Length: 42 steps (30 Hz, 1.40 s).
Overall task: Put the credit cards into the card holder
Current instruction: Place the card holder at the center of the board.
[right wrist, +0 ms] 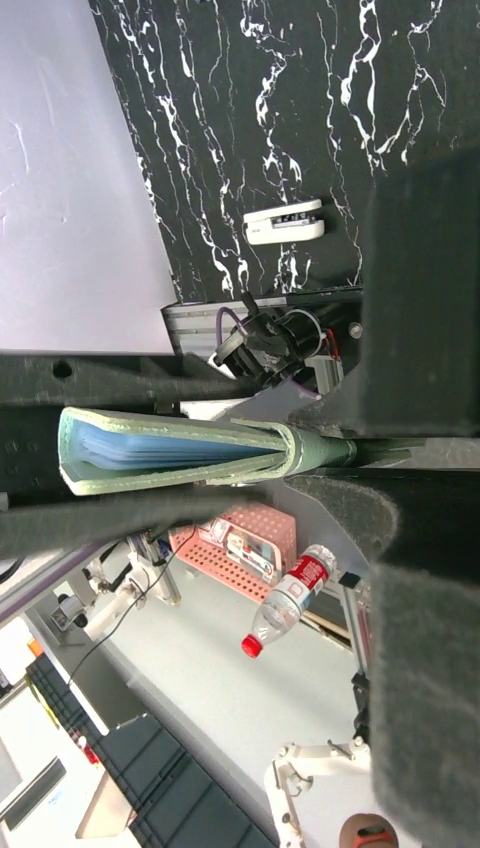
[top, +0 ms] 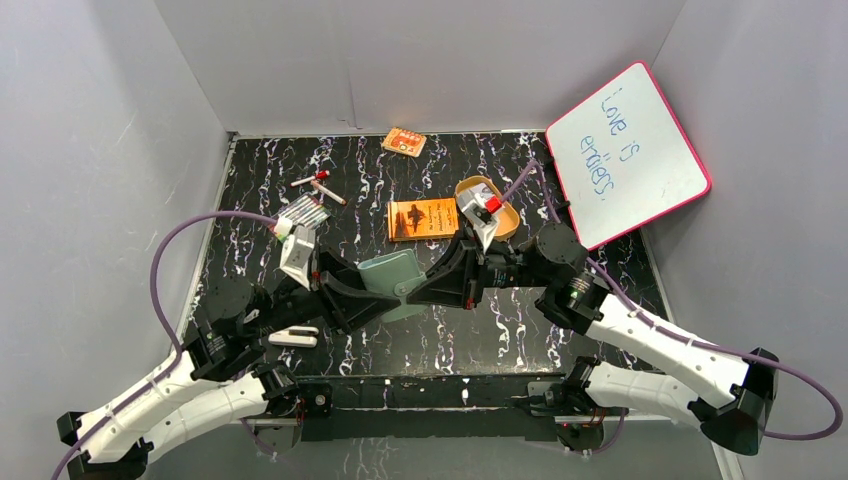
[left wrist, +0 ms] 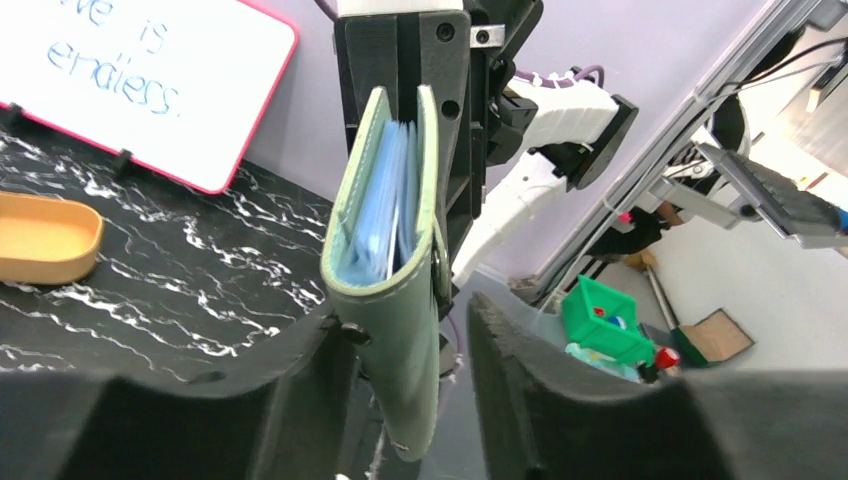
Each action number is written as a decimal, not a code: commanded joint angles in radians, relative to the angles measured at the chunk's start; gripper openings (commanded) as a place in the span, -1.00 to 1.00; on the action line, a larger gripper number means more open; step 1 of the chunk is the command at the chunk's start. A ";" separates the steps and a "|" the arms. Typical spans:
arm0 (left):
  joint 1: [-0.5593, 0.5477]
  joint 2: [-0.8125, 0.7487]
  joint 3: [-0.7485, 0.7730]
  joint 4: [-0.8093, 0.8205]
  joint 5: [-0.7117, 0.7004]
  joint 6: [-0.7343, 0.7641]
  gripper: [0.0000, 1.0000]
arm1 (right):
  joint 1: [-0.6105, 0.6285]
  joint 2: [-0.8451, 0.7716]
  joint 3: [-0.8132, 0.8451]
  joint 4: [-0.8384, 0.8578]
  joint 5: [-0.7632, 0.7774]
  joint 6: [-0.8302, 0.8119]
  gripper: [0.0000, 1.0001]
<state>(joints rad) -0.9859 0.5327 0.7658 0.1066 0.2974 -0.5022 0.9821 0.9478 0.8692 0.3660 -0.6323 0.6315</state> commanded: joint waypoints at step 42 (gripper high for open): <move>0.001 0.277 -0.129 -0.462 -0.593 -0.342 -1.00 | 0.005 -0.307 -0.078 -0.815 0.937 -0.089 0.37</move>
<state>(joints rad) -0.9901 0.6903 0.6361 -0.2905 -0.2577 -0.8047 0.9840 0.6235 0.8207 -0.3294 0.1040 0.5240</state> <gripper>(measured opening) 0.090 0.687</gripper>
